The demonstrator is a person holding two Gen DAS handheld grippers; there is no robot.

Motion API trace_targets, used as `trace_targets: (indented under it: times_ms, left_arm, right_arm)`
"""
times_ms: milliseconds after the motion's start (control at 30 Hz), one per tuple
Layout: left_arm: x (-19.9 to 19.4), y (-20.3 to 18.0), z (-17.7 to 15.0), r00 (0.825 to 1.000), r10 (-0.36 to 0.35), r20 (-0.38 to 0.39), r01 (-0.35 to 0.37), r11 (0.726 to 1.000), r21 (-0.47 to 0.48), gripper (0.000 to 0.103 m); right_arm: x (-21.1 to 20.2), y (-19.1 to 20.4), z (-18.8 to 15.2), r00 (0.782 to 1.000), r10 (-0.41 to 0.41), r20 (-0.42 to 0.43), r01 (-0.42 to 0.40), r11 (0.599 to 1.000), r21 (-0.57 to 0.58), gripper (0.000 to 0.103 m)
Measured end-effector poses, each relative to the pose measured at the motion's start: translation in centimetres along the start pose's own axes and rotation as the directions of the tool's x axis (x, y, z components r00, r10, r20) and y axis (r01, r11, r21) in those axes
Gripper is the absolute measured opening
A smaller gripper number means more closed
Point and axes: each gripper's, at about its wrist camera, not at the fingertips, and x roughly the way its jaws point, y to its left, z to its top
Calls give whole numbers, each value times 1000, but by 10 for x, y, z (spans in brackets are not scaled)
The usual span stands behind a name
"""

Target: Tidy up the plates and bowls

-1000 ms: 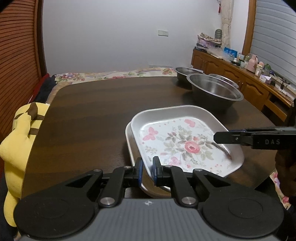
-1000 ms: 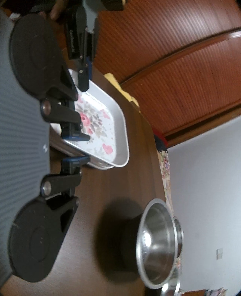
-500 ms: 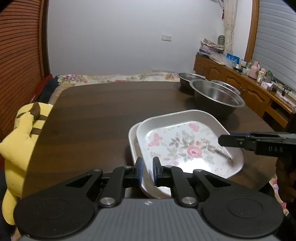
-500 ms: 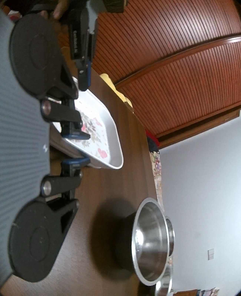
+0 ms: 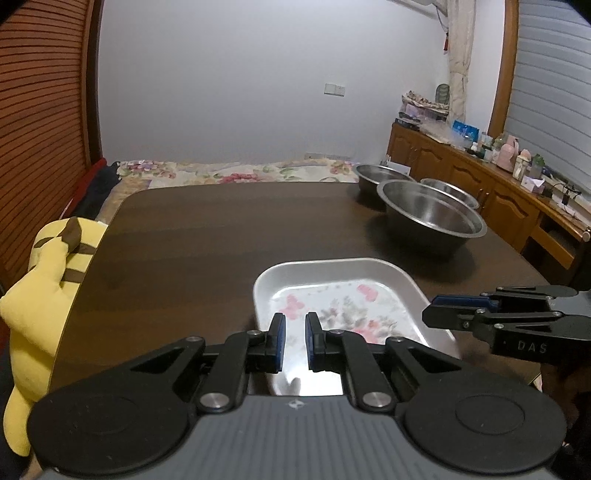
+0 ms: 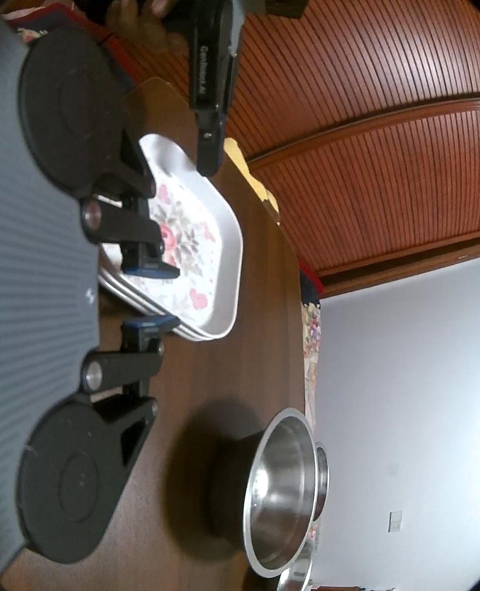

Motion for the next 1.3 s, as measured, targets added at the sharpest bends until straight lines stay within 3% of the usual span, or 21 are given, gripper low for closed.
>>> trace_targets:
  times_ms: [200,400,533,867,1033,1300]
  left_arm:
    - [10,-14,11,1000,-16,13,15,1000,12,26]
    - [27,-33,26,1000,-24,17,23,999,46,37]
    - [40,-49,37,999,-26,18,25,997,73,45]
    - [76,-78,61,999,-33,-15,34,994,102,89]
    - [93,-89,69,999,1,-42,4,993,121,91]
    - [115,-93,89,997,-46,-63,52,995,82,86]
  right_arm:
    - [-14,-9,6,999,-21,37,20,1000,10,24]
    - [-35,-32,14,992,-92,91,91,996,14,26]
    - [-51,-56,22,979,-151,137,149,989,22,37]
    - [-67,-111,41,953,-231,196,235,972,5,40]
    - [-58,-127,45,953,-235,191,238,971,7,40]
    - [-38,-146,53,958,-240,156,244,970,-6,45]
